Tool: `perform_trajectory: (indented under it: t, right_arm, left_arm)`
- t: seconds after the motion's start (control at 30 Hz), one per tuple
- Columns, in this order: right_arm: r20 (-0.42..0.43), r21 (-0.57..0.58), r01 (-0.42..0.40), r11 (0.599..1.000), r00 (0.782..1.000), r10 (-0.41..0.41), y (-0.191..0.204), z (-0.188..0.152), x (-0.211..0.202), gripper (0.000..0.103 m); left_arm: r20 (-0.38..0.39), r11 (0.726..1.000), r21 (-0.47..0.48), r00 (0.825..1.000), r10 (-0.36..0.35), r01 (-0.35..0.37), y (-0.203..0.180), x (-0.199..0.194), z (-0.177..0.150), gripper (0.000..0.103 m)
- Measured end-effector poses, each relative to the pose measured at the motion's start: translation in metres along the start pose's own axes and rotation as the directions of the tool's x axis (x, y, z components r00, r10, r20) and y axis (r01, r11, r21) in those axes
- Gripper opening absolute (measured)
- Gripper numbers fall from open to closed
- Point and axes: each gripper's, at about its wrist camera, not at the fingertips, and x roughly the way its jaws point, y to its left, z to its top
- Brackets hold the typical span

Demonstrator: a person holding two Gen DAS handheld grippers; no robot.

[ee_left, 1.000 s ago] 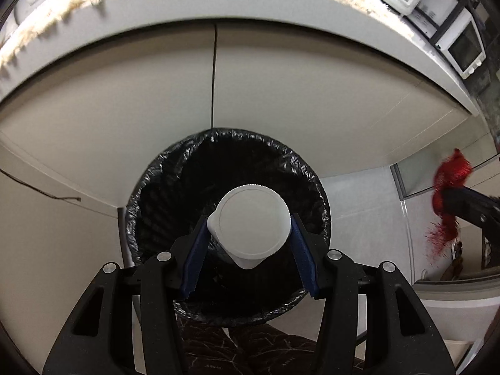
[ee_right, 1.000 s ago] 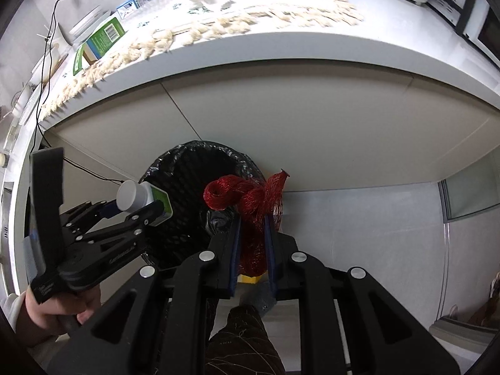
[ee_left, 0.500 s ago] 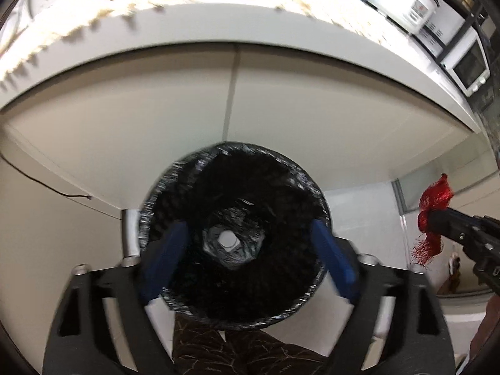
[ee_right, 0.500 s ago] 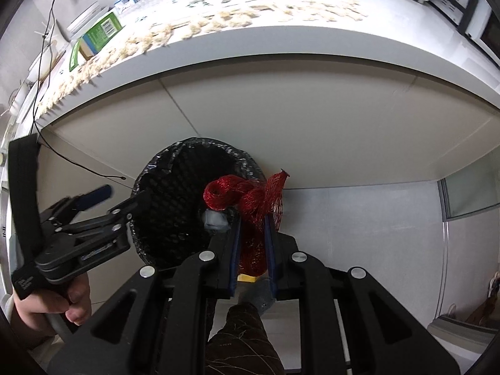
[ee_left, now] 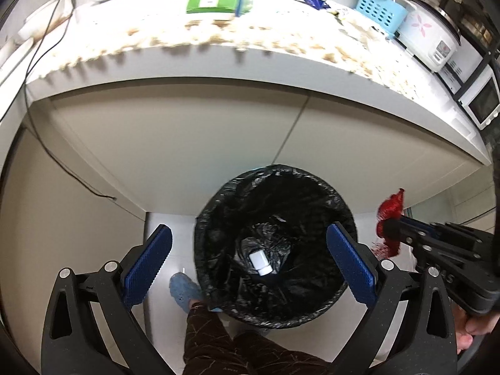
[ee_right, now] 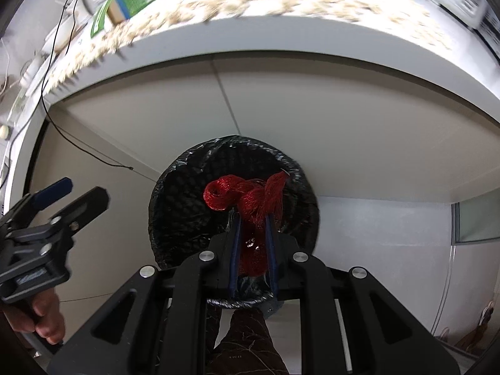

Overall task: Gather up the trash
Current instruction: 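Open the right gripper to drop the red mesh bag into the bin, then raise the right tool toward the white tissue while the left tool approaches the green box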

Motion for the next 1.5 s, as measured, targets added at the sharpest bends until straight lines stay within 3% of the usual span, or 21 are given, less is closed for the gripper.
perform_trajectory:
  t: [0.37,0.7,0.77,1.07,1.2,1.5]
  right_arm:
    - [-0.058,-0.038,0.009,0.999,0.998,-0.011,0.033,0.013,0.047,0.016]
    - [-0.075,-0.054,0.025,0.998,0.997,-0.029,0.045,0.025,0.07,0.018]
    - [-0.067,-0.05,0.026,0.998,0.997,-0.029,0.046,0.026,0.069,0.033]
    - [0.001,-0.018,0.041,0.999,0.999,-0.041,0.039,0.03,0.05,0.077]
    - [0.005,-0.005,0.073,0.997,0.997,-0.073,0.032,0.034,0.037,0.079]
    - [0.129,0.032,0.133,0.991,0.982,-0.136,0.012,0.052,-0.033,0.083]
  left_arm:
    - [-0.016,0.996,-0.076,0.998,0.056,-0.057,0.051,-0.004,-0.009,0.097]
    - [-0.026,0.992,-0.098,0.997,0.074,-0.077,0.074,-0.004,-0.005,0.097]
    - [-0.024,0.993,-0.094,0.997,0.076,-0.077,0.074,-0.005,-0.002,0.097]
    - [0.003,0.994,-0.103,0.999,0.046,-0.045,0.076,-0.008,0.014,0.097]
    - [0.003,0.995,-0.098,1.0,0.031,-0.031,0.073,-0.009,0.024,0.097]
    - [0.034,0.995,-0.079,0.997,0.063,-0.06,0.064,-0.039,0.055,0.097]
